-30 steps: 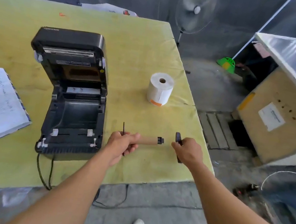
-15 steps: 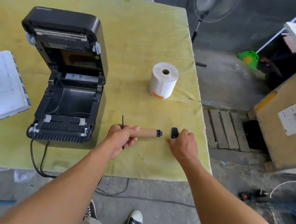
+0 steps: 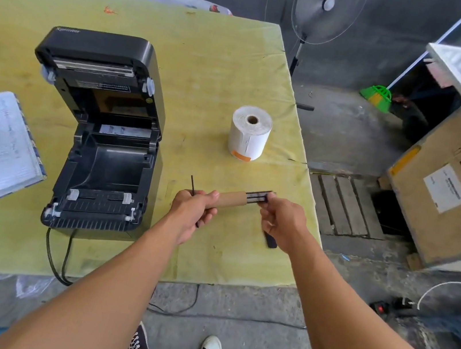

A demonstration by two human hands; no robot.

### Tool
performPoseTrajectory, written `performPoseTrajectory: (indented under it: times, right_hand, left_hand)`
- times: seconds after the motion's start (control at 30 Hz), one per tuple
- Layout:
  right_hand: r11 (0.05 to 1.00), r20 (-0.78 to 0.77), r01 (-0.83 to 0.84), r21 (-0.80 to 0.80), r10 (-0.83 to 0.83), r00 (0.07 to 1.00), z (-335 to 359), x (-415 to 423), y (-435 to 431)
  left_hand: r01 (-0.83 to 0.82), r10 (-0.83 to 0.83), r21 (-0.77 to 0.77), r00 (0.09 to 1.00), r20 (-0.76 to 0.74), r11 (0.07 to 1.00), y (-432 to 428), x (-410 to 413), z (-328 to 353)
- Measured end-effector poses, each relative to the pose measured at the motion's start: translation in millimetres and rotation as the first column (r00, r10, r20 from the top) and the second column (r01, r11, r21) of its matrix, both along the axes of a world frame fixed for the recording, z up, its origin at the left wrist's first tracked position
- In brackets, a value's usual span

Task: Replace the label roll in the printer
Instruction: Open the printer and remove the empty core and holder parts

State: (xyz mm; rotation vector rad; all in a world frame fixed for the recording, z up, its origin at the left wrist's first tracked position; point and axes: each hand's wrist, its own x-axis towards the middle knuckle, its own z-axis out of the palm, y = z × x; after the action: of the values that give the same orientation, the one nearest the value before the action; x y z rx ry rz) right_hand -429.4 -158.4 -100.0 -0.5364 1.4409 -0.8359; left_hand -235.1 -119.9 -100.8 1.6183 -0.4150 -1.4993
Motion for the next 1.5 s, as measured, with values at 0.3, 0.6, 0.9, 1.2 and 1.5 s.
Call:
performPoseTrajectory:
  times: [0.3,0.6,0.9,1.2,1.5]
  right_hand:
    - [0.967,-0.367,-0.242,-0.078,0.198,0.909,-2,-40,-25]
    - [0.895,-0.448,-0.446,-0.023,0.39,0.805,-29,13,-28]
    - [0.919,-0.494,-0.379,-0.113,0.279,0.824,-20,2,-38]
    - [0.902,0.001,-0.43,-0.04,0.43,0.903,-2,21,-13]
    - [0.992,-0.076,-0.016,-0.128,0.006,0.997,2,18,-19]
  left_hand:
    - [-0.054,0.054,0.007,0.996,0.069,0.999,-1,21,-4]
    - [-0.04,0.039,0.021,0.997,0.061,0.999,-1,24,-3]
    - [-0.107,0.107,0.011,0.994,0.037,0.994,-11,18,-7]
    - [-0.075,0.074,-0.025,0.995,-0.061,0.997,-10,-7,7]
    - [-0.131,0.136,0.06,0.986,-0.096,0.99,0,-16,3]
